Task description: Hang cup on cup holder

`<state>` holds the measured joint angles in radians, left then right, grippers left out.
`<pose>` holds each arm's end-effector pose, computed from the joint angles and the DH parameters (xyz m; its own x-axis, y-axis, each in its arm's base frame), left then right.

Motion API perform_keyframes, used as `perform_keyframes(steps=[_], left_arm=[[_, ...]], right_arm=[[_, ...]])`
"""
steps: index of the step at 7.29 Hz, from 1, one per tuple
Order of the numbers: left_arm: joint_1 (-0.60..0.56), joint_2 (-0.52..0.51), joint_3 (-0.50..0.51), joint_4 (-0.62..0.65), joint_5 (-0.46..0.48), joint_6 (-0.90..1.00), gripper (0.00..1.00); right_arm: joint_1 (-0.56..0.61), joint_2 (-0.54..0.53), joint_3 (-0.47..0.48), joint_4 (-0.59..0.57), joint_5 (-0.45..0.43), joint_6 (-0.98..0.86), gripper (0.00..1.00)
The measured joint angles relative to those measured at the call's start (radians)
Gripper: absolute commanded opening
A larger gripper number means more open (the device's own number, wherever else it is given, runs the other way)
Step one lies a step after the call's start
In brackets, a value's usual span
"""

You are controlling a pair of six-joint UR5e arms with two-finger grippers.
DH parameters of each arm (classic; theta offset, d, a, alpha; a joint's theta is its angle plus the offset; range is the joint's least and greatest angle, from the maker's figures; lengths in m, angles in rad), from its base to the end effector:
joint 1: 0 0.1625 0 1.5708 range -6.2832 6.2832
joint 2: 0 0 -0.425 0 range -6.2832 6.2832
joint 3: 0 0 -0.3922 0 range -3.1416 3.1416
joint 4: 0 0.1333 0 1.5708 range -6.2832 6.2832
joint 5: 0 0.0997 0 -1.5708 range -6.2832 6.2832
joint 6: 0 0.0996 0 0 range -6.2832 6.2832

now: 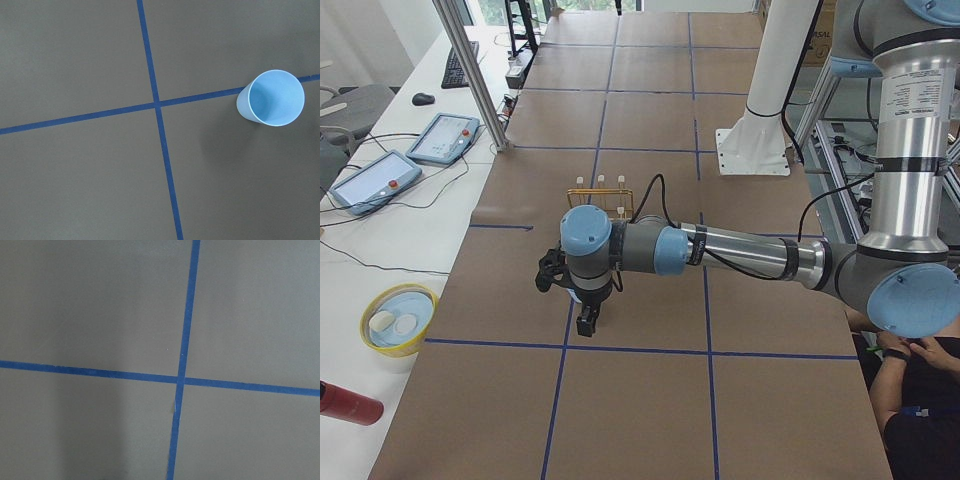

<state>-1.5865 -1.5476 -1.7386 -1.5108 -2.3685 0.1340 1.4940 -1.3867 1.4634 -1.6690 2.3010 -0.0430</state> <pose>-0.0696 -0.4824 0.5917 0.6950 0.1822 -0.6955 -0.0779 0.9808 0.1790 0.0232 -0.5704 0.6266 0.7400 -0.0857 0.6672 0.1086 0.9941 0.0072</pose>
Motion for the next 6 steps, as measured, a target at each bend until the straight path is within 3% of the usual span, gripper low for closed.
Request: perform_keyframes(steps=[6], left_arm=[[-0.002, -0.005, 0.001, -0.012, 0.001, -0.007, 1.00]], right_arm=[[0.000, 0.000, 0.000, 0.000, 0.000, 0.000, 1.00]])
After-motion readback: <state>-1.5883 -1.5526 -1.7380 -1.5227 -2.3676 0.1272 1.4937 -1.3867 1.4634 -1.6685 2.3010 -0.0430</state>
